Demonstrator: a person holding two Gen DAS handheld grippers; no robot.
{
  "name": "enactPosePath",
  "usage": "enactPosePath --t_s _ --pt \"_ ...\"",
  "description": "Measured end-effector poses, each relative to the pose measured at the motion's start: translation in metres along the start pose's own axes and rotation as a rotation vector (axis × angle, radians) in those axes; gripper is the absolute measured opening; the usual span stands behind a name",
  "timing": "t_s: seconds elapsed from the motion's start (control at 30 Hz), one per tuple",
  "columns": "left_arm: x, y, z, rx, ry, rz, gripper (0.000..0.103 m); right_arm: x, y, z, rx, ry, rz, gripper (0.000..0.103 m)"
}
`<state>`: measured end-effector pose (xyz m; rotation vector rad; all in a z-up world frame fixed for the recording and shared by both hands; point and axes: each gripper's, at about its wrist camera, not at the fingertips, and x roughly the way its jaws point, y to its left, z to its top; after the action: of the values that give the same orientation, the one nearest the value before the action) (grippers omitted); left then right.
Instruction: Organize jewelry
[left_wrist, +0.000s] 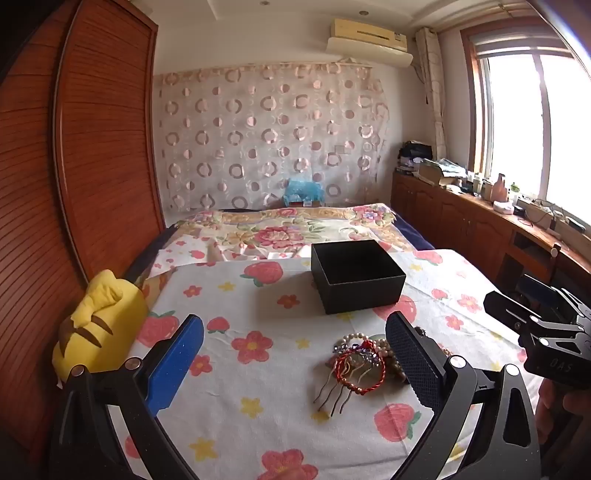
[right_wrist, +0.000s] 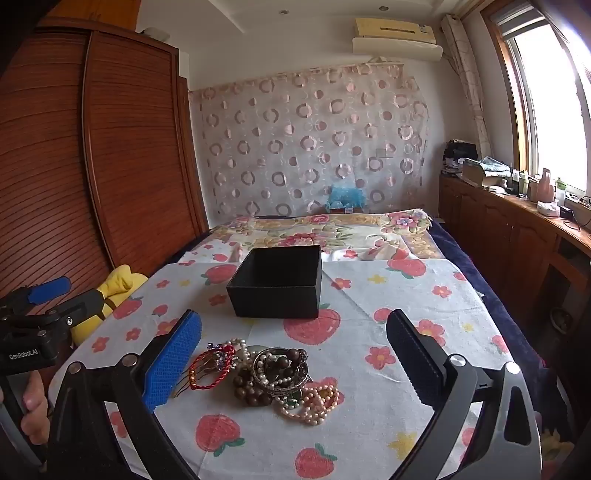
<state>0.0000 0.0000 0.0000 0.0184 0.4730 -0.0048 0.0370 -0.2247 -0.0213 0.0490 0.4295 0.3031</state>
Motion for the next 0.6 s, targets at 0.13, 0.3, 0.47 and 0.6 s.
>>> enactPosePath --t_s 0.13,0.3,0.47,0.6 --pt "0.0000 0.0001 -0.0001 0.000 -0.001 -0.001 0.095 -0.0008 0.0008 0.0001 -0.001 -0.005 0.002 0.101" --pt "-0.0002 0.0000 0.0000 0.001 -0.002 0.001 0.095 -0.0010 -0.0005 0.0001 0.013 -0.001 0.007 0.101" --pt "0.0001 -0.0001 0.0000 0.003 0.000 0.002 0.095 -0.0002 -0.0004 0.0001 0.013 0.003 0.005 0.101" --pt "-0.0002 -0.0002 0.0000 0.003 -0.001 0.003 0.095 -0.0011 0.0003 0.0003 0.012 0.003 0.005 0.101"
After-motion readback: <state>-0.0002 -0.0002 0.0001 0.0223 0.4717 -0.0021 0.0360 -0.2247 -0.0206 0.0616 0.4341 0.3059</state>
